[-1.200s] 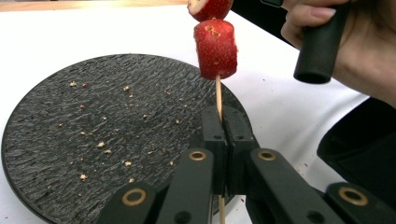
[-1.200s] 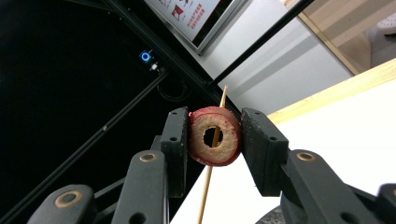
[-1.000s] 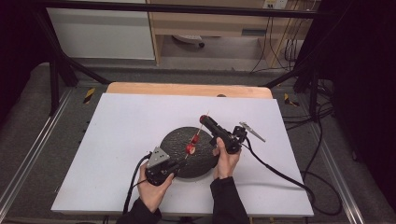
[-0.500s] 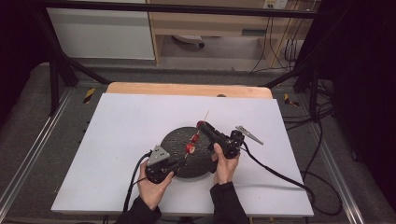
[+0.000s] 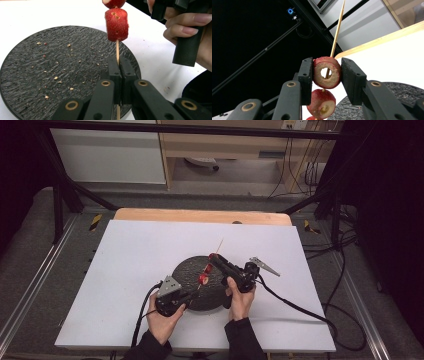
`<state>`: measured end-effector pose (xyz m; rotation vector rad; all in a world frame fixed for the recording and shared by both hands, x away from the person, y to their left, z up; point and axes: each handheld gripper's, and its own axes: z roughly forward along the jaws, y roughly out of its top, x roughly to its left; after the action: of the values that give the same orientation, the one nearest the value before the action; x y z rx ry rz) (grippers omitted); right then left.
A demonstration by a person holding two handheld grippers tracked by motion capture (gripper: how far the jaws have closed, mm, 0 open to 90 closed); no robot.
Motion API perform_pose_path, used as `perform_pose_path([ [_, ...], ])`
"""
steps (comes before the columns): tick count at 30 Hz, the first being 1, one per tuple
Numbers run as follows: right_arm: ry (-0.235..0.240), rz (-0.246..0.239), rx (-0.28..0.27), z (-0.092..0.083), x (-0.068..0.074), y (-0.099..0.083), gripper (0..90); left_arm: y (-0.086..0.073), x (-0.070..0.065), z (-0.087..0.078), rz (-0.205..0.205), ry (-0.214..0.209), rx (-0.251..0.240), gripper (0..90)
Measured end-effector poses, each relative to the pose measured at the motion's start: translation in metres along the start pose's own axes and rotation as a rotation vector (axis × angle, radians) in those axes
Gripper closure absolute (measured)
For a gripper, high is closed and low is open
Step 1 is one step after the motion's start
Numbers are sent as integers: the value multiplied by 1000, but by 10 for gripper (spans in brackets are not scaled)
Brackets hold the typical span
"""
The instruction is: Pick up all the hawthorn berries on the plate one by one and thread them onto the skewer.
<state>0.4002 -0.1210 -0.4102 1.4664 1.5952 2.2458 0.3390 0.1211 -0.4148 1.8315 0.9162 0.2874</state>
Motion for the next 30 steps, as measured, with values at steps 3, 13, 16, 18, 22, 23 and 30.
perform_pose_path([
  [3, -2, -6, 7, 0, 0, -1, 632, -1, 1, 0, -2, -3, 1, 888],
  [13, -21, -55, 63, -3, 0, 9, 541, -3, 4, -5, 13, -10, 3, 888],
  [16, -37, -87, 87, -8, -1, 16, 509, -3, 6, -7, 13, -9, 5, 888],
  [18, -51, -101, 105, -13, -3, 20, 480, -4, 7, -8, 11, -8, 6, 888],
  [22, -88, -157, 164, -21, -8, 28, 403, -4, 10, -10, 11, -7, 11, 888],
  [23, -94, -164, 184, -23, -9, 29, 381, -4, 11, -11, 11, -7, 12, 888],
  [30, -145, -248, 312, -32, -17, 32, 202, -2, 13, -15, 16, 2, 6, 889],
])
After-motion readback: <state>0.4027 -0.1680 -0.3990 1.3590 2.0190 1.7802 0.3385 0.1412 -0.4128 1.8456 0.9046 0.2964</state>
